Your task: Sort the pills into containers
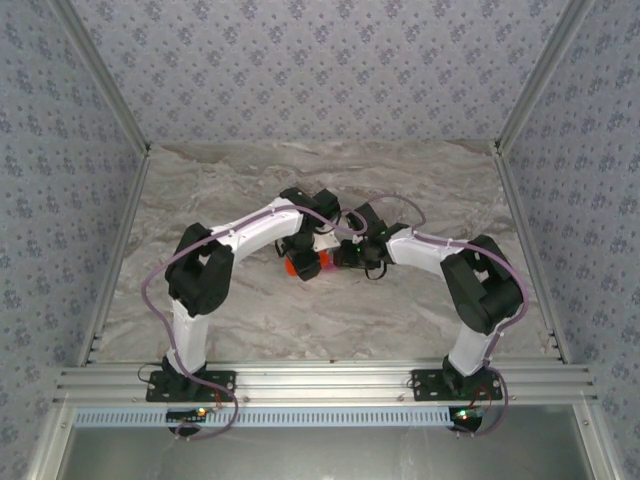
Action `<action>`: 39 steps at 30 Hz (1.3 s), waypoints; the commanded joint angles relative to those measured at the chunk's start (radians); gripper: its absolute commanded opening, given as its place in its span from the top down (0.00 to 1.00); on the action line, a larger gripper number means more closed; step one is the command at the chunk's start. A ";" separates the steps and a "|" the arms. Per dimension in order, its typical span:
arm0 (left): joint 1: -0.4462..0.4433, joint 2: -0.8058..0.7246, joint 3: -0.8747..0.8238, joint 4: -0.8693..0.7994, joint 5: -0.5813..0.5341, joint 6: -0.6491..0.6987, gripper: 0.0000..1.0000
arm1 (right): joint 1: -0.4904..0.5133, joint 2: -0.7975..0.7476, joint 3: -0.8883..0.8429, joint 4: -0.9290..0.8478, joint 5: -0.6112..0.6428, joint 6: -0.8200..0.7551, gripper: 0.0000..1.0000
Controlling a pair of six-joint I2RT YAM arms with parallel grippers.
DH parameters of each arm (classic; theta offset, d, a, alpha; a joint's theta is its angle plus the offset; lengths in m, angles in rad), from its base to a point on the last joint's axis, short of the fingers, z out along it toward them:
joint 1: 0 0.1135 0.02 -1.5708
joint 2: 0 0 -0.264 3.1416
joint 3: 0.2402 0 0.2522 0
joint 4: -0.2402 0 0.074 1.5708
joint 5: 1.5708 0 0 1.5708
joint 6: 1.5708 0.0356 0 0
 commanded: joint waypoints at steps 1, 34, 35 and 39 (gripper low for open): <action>-0.019 0.023 0.016 -0.029 0.000 0.026 1.00 | 0.009 0.006 0.027 0.000 -0.001 0.013 0.48; -0.023 0.043 0.008 -0.024 0.016 0.022 1.00 | -0.029 -0.049 0.023 -0.010 -0.036 0.018 0.42; -0.024 0.041 0.008 -0.024 0.015 0.022 1.00 | -0.034 -0.055 0.020 -0.005 -0.041 0.022 0.42; -0.023 0.039 0.008 -0.023 0.015 0.022 1.00 | -0.052 -0.078 0.005 0.009 -0.052 0.035 0.42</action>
